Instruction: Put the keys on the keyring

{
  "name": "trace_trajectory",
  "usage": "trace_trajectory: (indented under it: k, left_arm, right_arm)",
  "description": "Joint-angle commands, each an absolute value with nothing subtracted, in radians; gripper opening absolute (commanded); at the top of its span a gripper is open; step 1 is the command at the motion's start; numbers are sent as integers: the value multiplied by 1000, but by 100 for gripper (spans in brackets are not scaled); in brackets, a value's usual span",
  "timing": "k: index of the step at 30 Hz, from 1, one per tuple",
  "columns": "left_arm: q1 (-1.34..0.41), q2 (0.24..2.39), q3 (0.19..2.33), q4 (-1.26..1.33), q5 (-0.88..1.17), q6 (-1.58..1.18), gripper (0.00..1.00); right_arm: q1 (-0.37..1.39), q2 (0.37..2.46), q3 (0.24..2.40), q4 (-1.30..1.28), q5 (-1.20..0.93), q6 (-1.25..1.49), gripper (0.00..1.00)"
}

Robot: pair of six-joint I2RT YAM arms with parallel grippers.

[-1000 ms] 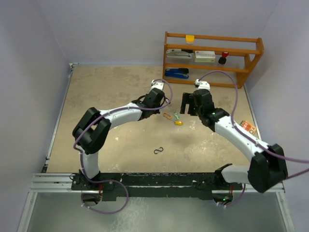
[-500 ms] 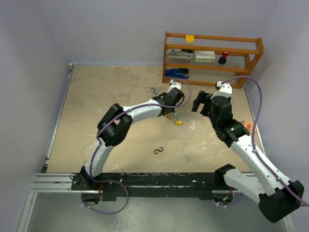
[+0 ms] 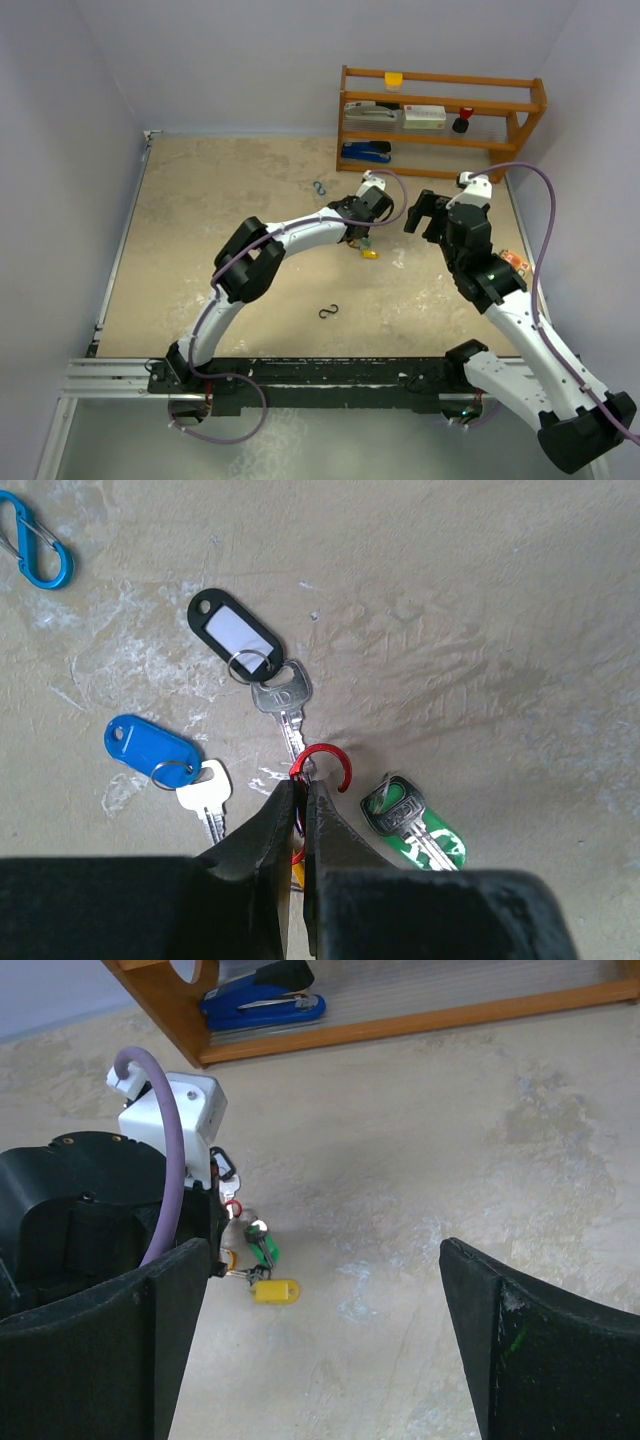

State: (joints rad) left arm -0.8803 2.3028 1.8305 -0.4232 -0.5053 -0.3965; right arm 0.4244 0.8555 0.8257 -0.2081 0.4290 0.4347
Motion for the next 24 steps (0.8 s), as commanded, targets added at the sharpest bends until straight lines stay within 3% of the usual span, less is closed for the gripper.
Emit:
trace_trajectory:
  k: [1, 24]
  left_arm:
    - [-882, 2315, 1879, -440, -532, -382, 0]
    - [-892, 2343, 1913, -447, -515, -389, 0]
  right_arm:
    - [419, 829, 820, -204, 459, 422, 99]
    - [410, 825, 811, -202, 459, 418, 99]
